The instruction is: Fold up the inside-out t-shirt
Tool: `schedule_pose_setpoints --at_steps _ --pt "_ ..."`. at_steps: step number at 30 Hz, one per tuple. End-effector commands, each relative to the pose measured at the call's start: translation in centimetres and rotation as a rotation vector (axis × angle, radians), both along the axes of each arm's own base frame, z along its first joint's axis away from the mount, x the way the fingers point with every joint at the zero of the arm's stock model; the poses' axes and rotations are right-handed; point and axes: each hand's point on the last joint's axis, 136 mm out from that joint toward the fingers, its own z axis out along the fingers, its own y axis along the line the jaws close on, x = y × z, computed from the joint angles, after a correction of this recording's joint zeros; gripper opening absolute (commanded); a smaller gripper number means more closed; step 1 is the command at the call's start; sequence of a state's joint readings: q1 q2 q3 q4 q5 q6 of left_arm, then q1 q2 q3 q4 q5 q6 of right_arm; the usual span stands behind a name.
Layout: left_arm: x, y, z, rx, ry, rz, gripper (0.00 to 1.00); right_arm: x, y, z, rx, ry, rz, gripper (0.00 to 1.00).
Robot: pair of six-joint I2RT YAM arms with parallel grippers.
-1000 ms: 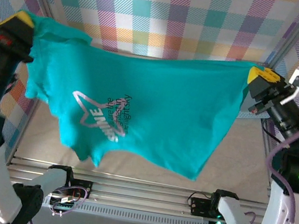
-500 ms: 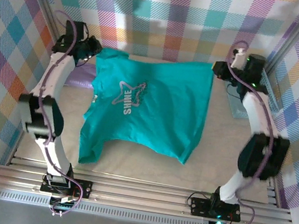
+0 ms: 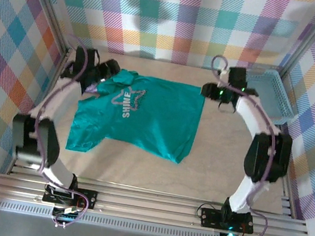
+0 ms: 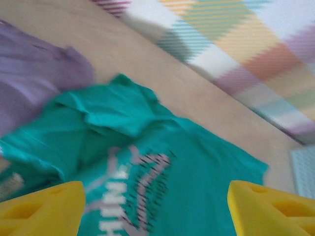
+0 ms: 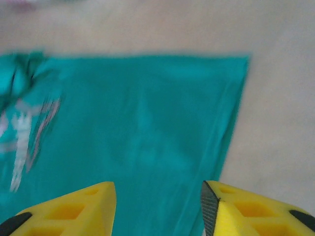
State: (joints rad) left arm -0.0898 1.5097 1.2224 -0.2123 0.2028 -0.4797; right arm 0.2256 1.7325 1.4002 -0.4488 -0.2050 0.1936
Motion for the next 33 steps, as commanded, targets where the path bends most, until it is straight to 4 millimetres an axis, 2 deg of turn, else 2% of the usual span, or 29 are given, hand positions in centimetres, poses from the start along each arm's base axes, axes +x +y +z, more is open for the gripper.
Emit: schedule_pose_setpoints --at_steps 1,3,6,8,10,13,16,19,23,28,31,33 --pt "-3.3 -5.6 0.6 -0.063 -0.126 -0.182 0.77 -8.4 1.5 -4.2 -0.077 0.174 0.035 0.52" --pt "-6.4 -8.9 -1.7 -0.073 -0.098 -0.291 0.77 -13.8 3.3 -6.7 -0.037 0.283 0.088 0.52" --pt "-10.6 -12.9 -6.0 -0.011 -0.014 -0.43 0.77 -19.3 5.6 -8.9 0.014 0.382 0.126 0.53" --pt "-12.6 -14.5 -8.6 0.011 0.037 -0.479 0.77 -21.4 6.5 -10.0 0.001 0.405 0.153 0.54" --pt "-13.8 -15.5 -10.4 0.02 0.074 -0.517 0.77 -22.5 6.7 -10.8 -0.022 0.414 0.16 0.54" --pt "-14.7 -16.3 -12.1 0.048 0.097 -0.541 0.77 -22.7 7.2 -11.7 -0.023 0.392 0.172 0.5" --pt "-15.0 -17.1 -13.8 0.079 0.125 -0.573 0.76 -22.2 7.5 -12.5 -0.035 0.381 0.186 0.4" --pt "-15.7 -18.1 -14.8 0.087 0.132 -0.624 0.75 -21.4 7.4 -13.0 -0.069 0.362 0.198 0.22" --pt "-17.1 -20.1 -14.1 0.159 0.013 -0.744 0.74 -20.3 6.8 -11.6 -0.018 0.342 0.216 0.0" --pt "-19.1 -23.3 -13.8 0.344 -0.169 -0.949 0.73 -19.1 6.8 -8.1 0.197 0.344 0.247 0.0" --pt "-20.7 -25.5 -14.6 0.476 -0.281 -1.125 0.71 -18.3 6.3 -6.8 0.293 0.368 0.248 0.0" --pt "-20.6 -26.3 -15.0 0.567 -0.344 -1.161 0.71 -17.8 5.9 -6.3 0.342 0.381 0.242 0.0"
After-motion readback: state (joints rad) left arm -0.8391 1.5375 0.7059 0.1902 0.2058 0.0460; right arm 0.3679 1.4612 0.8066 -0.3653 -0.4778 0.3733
